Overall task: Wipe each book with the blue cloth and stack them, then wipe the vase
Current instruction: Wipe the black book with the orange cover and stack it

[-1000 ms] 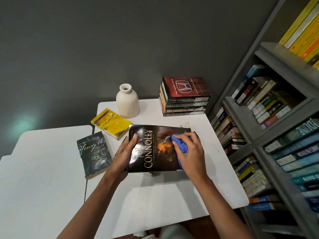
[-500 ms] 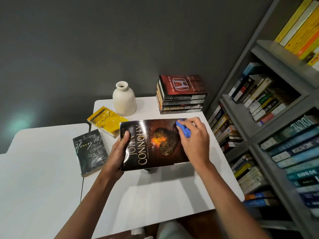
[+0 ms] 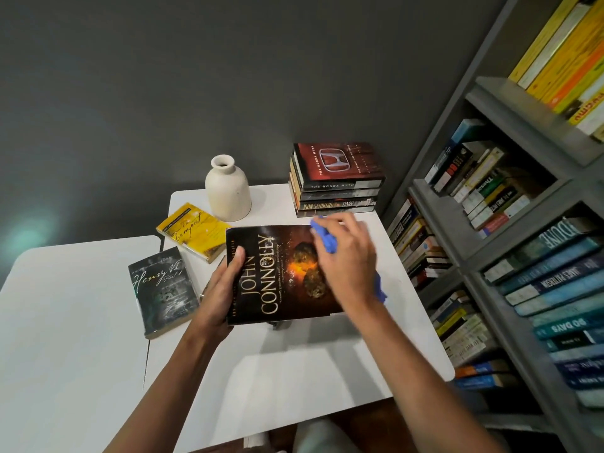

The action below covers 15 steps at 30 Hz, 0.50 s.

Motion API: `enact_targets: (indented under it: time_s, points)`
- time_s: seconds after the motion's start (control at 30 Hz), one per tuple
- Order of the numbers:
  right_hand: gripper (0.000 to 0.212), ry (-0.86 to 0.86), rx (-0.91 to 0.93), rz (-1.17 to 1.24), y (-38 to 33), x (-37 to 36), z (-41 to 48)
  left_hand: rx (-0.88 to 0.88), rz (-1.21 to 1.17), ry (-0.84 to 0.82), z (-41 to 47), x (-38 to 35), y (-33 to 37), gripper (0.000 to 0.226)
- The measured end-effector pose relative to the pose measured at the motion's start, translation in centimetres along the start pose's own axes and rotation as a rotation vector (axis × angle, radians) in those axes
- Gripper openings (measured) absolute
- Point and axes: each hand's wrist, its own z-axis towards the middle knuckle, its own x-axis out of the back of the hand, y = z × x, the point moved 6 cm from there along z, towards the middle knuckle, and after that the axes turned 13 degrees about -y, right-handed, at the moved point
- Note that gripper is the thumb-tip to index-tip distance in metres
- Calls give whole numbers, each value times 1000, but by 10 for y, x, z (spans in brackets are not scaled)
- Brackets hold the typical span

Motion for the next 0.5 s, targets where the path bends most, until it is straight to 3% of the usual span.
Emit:
enact_targets:
  time_s: [0.1, 0.27, 0.5]
  points:
    - [26, -78, 113, 10, -16, -10, -16, -22, 20, -7, 3, -2, 4, 68]
    - [24, 19, -65, -5, 38, 15, -8, -76, 25, -4, -1, 2, 8, 66]
    - [24, -24, -9, 38, 41, 3, -61, -126, 49, 18, 5, 6, 21, 51]
